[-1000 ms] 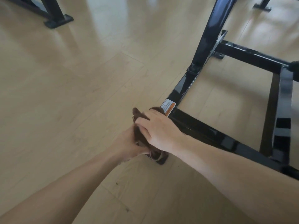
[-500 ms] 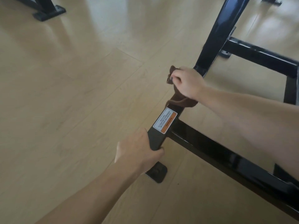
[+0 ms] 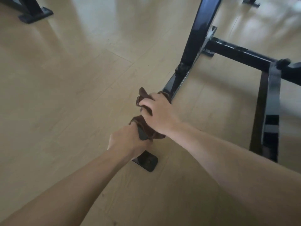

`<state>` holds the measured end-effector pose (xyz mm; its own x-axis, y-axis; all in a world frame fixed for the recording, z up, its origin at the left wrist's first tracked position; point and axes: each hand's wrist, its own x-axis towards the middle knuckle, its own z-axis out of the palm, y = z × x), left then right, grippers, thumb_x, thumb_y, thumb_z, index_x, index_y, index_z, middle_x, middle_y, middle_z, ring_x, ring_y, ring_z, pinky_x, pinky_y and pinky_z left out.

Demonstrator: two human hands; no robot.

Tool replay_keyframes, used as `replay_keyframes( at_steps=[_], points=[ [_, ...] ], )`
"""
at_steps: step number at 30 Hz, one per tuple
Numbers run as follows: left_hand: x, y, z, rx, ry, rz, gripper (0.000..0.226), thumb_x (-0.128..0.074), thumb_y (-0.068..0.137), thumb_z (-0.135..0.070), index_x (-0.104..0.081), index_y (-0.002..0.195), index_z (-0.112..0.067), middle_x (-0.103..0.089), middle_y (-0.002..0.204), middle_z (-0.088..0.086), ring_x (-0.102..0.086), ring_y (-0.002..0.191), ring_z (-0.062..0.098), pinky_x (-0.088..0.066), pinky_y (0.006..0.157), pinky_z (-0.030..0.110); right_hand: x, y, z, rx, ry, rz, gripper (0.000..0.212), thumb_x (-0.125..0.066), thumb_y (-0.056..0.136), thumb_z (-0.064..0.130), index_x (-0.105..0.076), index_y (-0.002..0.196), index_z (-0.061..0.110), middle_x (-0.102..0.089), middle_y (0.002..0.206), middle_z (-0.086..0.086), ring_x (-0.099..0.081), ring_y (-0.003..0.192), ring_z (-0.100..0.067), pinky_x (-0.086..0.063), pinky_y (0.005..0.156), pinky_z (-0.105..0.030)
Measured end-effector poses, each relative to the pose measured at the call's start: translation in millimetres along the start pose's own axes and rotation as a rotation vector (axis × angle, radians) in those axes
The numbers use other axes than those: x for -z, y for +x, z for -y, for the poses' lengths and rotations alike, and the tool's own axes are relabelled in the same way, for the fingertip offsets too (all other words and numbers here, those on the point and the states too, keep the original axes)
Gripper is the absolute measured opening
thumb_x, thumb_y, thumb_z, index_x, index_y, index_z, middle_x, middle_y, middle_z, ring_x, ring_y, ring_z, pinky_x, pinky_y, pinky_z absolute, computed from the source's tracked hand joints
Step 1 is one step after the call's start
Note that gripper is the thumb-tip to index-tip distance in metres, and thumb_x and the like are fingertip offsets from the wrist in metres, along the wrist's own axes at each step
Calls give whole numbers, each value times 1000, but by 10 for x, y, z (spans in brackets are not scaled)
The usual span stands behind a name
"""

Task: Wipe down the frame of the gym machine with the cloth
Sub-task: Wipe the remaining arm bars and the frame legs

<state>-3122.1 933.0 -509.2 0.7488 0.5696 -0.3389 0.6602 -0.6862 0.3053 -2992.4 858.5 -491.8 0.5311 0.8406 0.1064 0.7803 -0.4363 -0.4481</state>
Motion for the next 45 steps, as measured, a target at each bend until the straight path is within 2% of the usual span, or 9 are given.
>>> replay_keyframes(
  at_steps=[5, 10, 14, 18, 26, 31, 38, 41, 45],
  points=[
    [-3, -11, 29, -12, -40, 42, 48, -62, 78, -68, -52, 98, -26, -64, 82, -6, -64, 71, 14, -48, 54, 29, 82, -399, -40, -34, -78, -66, 27, -52, 104, 22, -67, 125, 14, -59, 128, -14, -54, 122, -31, -40, 114, -48],
    [-13, -33, 60, -4, -49, 28, 47, -60, 74, -66, -50, 101, -29, -64, 84, -6, -66, 77, 19, -51, 63, 31, 365, -1216, -430, -313, -108, -195, 31, -48, 104, 27, -66, 127, 18, -63, 121, -12, -61, 105, -33, -54, 92, -46],
    [-5, -32, 62, -7, -50, 29, 49, -61, 75, -65, -50, 105, -28, -64, 87, -5, -64, 79, 19, -53, 66, 31, 671, -1931, -790, -628, -134, -303, 33, -49, 105, 27, -63, 134, 18, -63, 126, -14, -62, 106, -34, -54, 88, -42],
    [-9, -27, 50, -31, -28, 8, 49, -60, 80, -66, -50, 109, -27, -63, 90, -4, -64, 81, 20, -52, 65, 31, 573, -1839, -773, -795, -176, -402, 31, -48, 104, 28, -67, 125, 15, -62, 113, -10, -61, 96, -28, -57, 85, -45],
    [20, -61, -16, -27, -55, 10, 37, -61, 82, -60, -46, 81, -25, -63, 75, -4, -64, 70, 20, -37, 53, 28, -107, -404, 126, -431, -265, -195, 40, -33, 107, 42, -61, 125, 19, -61, 120, -13, -56, 108, -31, -43, 102, -44],
    [40, -75, 7, -50, -38, -9, 38, -61, 82, -60, -46, 88, -26, -63, 80, -5, -64, 75, 19, -42, 56, 29, 80, -753, -123, -273, -236, -153, 38, -43, 106, 41, -57, 136, 22, -62, 120, -12, -60, 108, -28, -54, 96, -44],
    [-13, -65, 50, -52, -76, -25, 44, -61, 80, -62, -44, 101, -27, -57, 83, -6, -62, 81, 22, -50, 68, 33, 578, -2212, -772, -696, -205, -417, 34, -54, 102, 24, -60, 135, 17, -57, 130, -15, -61, 110, -36, -56, 94, -56],
    [2, -77, 34, -45, -78, -19, 44, -61, 82, -62, -42, 102, -26, -55, 83, -6, -62, 82, 24, -48, 67, 33, 549, -2267, -783, -840, -209, -481, 33, -50, 102, 25, -61, 131, 16, -53, 133, -16, -56, 119, -38, -50, 102, -59],
    [3, -69, 15, -30, -76, -17, 43, -61, 83, -59, -43, 102, -25, -54, 82, -7, -61, 81, 22, -48, 66, 32, 383, -1769, -597, -762, -162, -483, 31, -53, 101, 22, -66, 128, 12, -58, 132, -16, -56, 122, -37, -44, 109, -55]
  ],
)
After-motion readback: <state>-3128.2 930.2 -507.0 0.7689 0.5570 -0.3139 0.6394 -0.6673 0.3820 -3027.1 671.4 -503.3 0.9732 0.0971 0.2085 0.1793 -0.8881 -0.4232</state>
